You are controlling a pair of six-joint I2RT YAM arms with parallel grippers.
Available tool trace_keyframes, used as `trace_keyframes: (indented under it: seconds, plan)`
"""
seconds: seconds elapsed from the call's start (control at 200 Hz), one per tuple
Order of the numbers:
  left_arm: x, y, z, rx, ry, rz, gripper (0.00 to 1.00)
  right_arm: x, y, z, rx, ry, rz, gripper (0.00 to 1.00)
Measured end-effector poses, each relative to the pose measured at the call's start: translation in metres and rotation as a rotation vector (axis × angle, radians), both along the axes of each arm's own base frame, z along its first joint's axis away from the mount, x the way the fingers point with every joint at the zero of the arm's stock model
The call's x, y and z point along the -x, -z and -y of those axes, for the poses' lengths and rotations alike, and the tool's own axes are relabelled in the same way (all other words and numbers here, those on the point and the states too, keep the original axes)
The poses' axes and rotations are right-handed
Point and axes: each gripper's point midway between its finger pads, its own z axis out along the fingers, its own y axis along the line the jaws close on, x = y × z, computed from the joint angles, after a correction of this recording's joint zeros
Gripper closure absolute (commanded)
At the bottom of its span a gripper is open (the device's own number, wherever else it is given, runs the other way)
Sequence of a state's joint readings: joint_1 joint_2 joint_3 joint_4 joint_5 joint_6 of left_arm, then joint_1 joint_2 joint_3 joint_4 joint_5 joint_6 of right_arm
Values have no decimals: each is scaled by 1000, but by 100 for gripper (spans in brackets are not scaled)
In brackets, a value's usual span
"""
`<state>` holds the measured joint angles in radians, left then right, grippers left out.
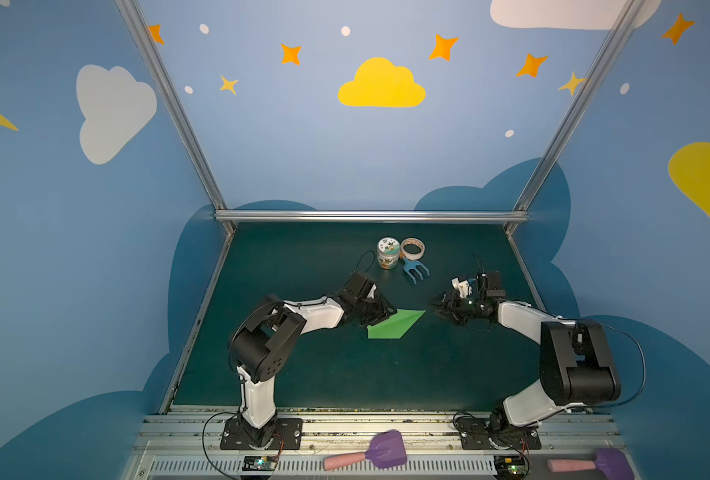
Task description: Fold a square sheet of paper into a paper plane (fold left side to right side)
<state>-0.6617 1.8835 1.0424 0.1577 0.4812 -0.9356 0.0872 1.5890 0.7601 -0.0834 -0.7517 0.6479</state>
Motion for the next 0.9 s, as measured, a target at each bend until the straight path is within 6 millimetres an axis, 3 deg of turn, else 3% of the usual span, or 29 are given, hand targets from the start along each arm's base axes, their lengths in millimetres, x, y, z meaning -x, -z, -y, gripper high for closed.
trace_keyframes:
  seconds: [0.26, 0.4, 0.901]
  plan:
    - [-3, 33, -7, -49, -18, -22, 64, -6, 26, -5, -16, 2, -39, 41]
    - [-5, 33, -9, -35, -22, -6, 65, -5, 37, -16, -19, -14, -60, 41]
    - [-6, 34, -10, -7, -14, 8, 65, -24, 39, -39, -40, 7, -11, 44]
